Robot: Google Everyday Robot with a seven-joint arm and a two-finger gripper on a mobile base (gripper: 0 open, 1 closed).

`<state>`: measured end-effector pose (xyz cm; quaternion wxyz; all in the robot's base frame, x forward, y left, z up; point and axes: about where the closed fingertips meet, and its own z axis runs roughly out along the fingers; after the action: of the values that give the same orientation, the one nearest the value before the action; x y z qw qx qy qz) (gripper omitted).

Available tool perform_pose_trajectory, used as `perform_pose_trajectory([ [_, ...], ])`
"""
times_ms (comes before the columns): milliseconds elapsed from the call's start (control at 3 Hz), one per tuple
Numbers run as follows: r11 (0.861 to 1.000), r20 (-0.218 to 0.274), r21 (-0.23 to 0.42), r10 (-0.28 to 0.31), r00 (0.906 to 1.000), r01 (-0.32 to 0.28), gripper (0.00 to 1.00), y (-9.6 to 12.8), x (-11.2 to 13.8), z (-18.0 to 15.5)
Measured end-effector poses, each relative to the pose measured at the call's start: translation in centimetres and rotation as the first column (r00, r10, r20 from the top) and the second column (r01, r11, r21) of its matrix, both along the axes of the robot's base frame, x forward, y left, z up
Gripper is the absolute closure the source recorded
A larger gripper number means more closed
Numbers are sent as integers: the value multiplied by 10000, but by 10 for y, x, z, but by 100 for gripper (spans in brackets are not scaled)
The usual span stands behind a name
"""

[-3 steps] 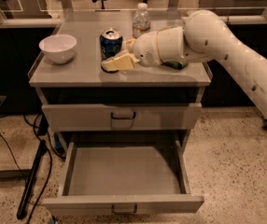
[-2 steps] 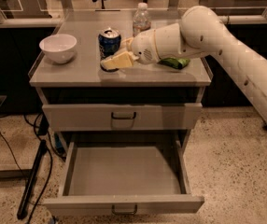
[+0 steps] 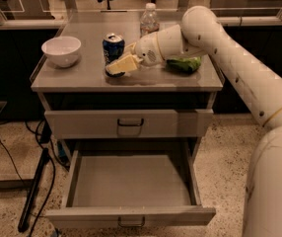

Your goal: Pick pepsi can from middle drawer and place on counter

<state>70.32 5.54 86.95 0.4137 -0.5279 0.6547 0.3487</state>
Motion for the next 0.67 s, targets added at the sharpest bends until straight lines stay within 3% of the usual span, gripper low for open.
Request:
perform_pose_trajectory([
  [667,9999,-182,-50,121,9998,-122,100,4,7,-9],
])
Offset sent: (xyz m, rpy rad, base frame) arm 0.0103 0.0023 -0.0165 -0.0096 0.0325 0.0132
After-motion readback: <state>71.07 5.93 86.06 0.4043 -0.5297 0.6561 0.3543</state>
